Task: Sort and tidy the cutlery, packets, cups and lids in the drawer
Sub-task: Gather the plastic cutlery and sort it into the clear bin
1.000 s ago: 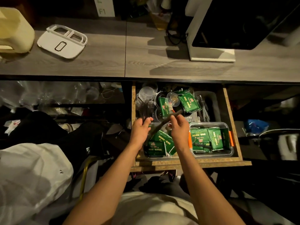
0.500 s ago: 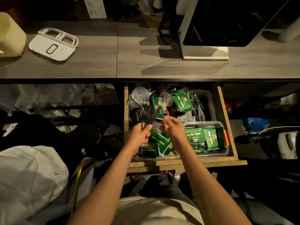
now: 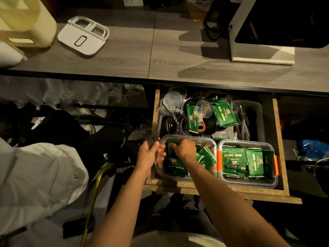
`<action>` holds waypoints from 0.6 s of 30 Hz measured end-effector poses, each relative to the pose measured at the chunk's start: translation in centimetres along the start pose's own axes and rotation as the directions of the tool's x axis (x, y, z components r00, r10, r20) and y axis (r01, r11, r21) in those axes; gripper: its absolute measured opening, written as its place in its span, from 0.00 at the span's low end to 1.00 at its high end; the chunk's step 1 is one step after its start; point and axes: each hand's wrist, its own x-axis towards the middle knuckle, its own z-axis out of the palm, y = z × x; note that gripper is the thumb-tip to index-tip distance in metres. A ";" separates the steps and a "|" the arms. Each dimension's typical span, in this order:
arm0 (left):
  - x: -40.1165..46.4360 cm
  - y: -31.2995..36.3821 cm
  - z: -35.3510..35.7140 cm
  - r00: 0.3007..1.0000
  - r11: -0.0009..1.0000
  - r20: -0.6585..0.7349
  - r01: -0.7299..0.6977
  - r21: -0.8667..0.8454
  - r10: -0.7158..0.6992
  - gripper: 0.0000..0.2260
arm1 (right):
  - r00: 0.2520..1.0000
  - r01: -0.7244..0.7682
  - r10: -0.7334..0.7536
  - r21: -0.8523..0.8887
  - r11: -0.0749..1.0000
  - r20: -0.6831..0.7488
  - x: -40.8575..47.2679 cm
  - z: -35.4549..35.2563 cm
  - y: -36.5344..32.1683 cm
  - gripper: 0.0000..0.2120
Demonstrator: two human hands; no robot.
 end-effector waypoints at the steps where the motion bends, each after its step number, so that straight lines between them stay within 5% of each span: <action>1: 0.2 -0.2 -0.1 1.000 1.000 0.000 0.000 -0.005 0.000 0.09 | 0.999 -0.034 0.034 -0.008 0.999 0.003 0.5 0.3 0.0 0.24; 5: 0.3 0.0 -0.6 1.000 1.000 0.007 -0.004 0.003 0.004 0.09 | 0.994 -0.100 0.108 0.257 0.961 -0.017 0.8 0.4 -0.4 0.10; 9: 0.3 0.4 0.2 0.999 0.998 0.041 -0.036 0.055 0.033 0.06 | 0.994 -0.018 0.086 0.698 0.716 -0.062 -1.3 -2.2 -0.9 0.10; 14: 0.3 1.2 2.9 0.988 0.987 0.114 -0.115 0.110 0.103 0.08 | 0.956 0.172 0.125 0.856 0.488 -0.264 -4.6 -7.9 -0.3 0.05; 18: 0.6 0.9 5.3 0.980 0.945 0.196 -0.091 0.314 0.030 0.21 | 0.986 0.168 -0.049 0.912 0.375 -0.162 -5.8 -11.2 0.5 0.10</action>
